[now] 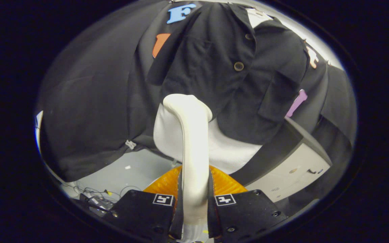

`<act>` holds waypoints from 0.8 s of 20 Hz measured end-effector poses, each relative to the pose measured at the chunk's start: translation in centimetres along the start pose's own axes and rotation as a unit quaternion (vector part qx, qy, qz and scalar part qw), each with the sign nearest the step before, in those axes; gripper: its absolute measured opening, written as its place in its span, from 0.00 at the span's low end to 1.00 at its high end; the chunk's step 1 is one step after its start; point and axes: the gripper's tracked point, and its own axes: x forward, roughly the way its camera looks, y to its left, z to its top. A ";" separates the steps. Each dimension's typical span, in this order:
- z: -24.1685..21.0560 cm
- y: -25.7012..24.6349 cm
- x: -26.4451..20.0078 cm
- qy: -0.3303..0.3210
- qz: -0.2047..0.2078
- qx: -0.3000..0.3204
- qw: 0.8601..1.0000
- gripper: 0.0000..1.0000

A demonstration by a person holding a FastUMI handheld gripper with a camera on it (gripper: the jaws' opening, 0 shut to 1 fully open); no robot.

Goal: Iron the clothes twice with a garment steamer, once on the left side and once on the right side.

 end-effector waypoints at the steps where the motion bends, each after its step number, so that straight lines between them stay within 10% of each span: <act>1: -0.9 -0.8 0.0 0.007 0.001 0.002 1.000 0.31; 16: -10.7 -17.3 -9.9 0.009 0.029 0.081 0.996 0.31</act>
